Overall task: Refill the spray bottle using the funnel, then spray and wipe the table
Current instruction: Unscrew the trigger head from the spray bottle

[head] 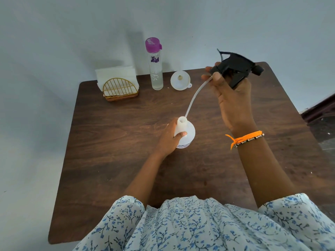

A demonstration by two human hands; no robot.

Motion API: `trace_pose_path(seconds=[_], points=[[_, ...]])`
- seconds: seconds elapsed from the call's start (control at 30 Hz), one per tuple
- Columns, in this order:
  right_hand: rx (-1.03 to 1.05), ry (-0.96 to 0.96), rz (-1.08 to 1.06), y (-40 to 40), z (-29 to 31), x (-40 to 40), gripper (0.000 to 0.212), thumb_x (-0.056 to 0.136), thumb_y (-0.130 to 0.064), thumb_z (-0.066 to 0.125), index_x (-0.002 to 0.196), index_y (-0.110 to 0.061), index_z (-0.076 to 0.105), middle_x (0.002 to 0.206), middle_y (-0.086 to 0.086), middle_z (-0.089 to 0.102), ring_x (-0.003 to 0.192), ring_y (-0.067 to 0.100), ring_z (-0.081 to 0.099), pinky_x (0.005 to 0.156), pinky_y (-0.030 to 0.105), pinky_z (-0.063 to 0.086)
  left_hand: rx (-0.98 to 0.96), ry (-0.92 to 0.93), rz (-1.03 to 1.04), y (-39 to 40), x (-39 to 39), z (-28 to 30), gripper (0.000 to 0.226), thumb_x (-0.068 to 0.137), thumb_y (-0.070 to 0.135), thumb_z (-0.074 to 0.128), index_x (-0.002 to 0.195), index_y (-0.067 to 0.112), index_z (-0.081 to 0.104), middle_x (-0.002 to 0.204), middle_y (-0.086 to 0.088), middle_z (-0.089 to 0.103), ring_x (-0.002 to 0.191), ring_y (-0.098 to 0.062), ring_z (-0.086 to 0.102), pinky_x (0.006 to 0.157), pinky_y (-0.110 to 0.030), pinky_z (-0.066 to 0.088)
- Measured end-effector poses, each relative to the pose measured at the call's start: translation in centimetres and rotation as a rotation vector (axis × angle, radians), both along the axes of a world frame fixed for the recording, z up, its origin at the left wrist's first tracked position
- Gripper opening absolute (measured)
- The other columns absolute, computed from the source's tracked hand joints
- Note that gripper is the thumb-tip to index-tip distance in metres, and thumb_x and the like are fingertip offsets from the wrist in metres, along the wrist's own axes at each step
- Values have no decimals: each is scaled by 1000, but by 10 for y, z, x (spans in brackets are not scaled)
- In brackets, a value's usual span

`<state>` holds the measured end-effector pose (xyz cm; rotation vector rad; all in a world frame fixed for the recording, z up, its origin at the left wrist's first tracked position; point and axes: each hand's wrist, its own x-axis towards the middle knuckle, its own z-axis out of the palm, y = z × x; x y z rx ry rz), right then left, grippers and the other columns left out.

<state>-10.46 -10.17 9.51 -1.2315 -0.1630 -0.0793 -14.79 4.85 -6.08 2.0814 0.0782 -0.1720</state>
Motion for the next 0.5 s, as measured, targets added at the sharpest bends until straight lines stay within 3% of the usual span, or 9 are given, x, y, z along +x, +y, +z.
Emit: trace_pose_path(seconds=[0.17, 0.3, 0.5], points=[[83, -15, -60, -10, 8, -1, 13, 90, -2, 54, 100, -9, 57, 93, -1, 71, 93, 15, 68, 91, 34, 49, 12, 17, 0, 1, 0, -1, 45, 89, 22, 57, 130, 20, 37, 133, -1, 47, 118, -19, 44, 97, -31, 39], [98, -16, -106, -15, 12, -3, 15, 90, -2, 54, 103, -10, 55, 89, -7, 73, 94, 13, 68, 96, 37, 48, 13, 22, -3, 1, 0, 0, 46, 90, 22, 56, 131, 21, 36, 134, -1, 47, 119, -19, 43, 97, -31, 37], [193, 5, -90, -16, 8, -3, 16, 91, 0, 51, 105, -7, 54, 92, -3, 73, 97, 15, 67, 95, 35, 49, 17, 15, -2, 0, -1, 3, 46, 90, 21, 56, 132, 21, 36, 135, 0, 46, 121, -18, 42, 97, -29, 36]])
